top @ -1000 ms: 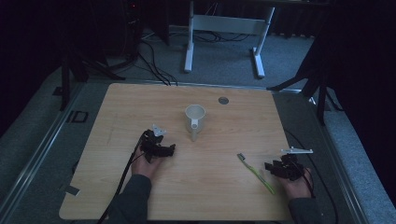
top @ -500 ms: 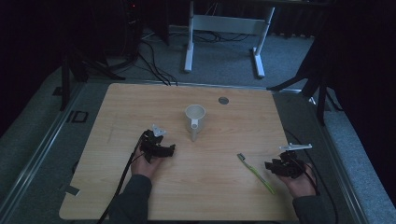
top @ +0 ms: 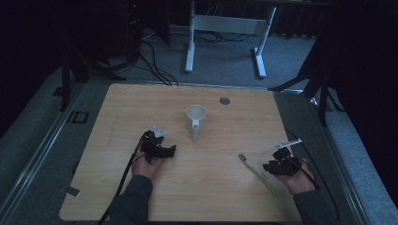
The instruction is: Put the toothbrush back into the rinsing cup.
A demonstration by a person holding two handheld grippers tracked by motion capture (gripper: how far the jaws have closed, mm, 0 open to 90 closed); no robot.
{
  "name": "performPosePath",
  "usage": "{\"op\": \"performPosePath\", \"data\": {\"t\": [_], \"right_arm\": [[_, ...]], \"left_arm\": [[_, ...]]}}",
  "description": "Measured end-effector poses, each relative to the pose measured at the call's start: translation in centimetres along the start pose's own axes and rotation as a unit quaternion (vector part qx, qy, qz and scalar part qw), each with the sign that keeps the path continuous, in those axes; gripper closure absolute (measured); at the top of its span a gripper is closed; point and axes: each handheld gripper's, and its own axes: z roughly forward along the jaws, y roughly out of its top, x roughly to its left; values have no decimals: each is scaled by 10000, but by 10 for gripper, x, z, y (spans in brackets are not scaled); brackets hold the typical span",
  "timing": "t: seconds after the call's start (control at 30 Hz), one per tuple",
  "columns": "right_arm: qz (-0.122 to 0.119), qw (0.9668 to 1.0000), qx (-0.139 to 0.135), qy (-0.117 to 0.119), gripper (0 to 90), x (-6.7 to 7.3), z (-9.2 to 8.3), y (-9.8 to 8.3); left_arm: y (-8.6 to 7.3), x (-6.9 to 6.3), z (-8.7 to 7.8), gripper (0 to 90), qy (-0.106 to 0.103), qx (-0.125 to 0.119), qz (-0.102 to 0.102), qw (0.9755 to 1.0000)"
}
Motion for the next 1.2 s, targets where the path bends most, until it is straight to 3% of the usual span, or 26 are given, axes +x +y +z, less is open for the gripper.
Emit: {"op": "performPosePath", "data": {"t": [0.33,0.83,1.2], "right_arm": [[-305,9987,396,120,650,10,6,18],[-390,9962,739,253,674,13,14,26],[-690,9911,1122,212,709,21,23,32]], "left_arm": [[0,0,0,141,-1,1,2,10000],[0,0,0,141,-1,1,1,10000],[0,0,0,141,0,2,4,10000]]}}
